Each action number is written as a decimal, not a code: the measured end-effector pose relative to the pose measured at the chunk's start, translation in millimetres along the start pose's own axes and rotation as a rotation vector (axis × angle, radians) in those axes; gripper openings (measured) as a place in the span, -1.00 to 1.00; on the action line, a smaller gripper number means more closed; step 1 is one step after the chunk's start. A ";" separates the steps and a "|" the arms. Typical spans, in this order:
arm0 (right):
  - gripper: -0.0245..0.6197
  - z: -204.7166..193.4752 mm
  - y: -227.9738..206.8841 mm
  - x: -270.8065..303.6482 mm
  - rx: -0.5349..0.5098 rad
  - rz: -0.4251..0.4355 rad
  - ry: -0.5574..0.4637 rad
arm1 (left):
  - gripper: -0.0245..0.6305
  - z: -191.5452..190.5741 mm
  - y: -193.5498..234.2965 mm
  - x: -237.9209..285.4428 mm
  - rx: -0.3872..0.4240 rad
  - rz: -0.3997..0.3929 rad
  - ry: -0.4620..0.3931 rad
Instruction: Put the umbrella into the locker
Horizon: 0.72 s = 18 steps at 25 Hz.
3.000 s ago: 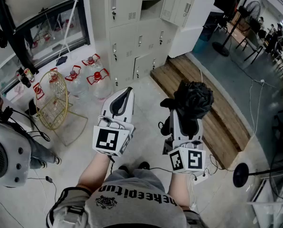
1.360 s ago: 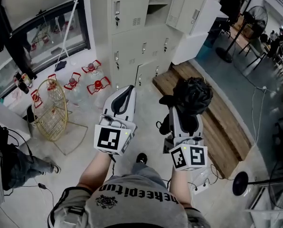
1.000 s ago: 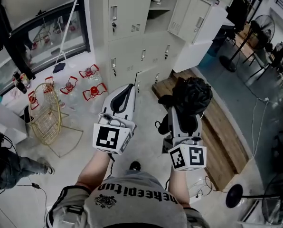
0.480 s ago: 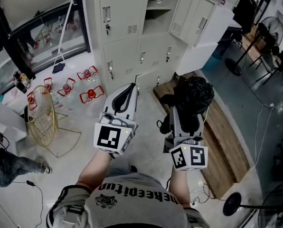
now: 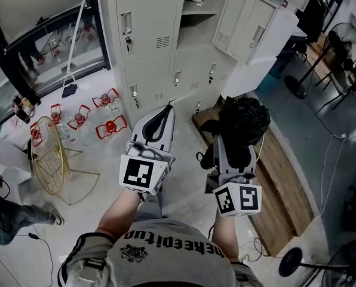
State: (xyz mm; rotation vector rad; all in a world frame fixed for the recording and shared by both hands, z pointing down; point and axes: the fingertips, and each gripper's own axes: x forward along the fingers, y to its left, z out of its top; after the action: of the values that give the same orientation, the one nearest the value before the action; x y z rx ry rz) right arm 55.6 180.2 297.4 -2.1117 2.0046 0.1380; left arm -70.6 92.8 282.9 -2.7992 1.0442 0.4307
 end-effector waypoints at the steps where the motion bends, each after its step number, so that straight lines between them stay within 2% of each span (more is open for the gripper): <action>1: -0.15 -0.9 -3.4 9.8 -0.001 0.000 -0.001 | -0.92 -1.3 4.5 9.8 -0.002 0.000 -0.005; 18: -0.15 -22.4 -38.8 192.8 -0.017 -0.032 -0.016 | -0.92 -40.7 109.0 165.6 -0.015 -0.058 -0.013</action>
State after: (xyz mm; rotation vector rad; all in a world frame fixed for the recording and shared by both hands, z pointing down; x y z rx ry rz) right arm 104.2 -11.0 280.1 -2.1448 1.9663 0.1670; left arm -13.8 -100.9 269.3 -2.8276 0.9580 0.4515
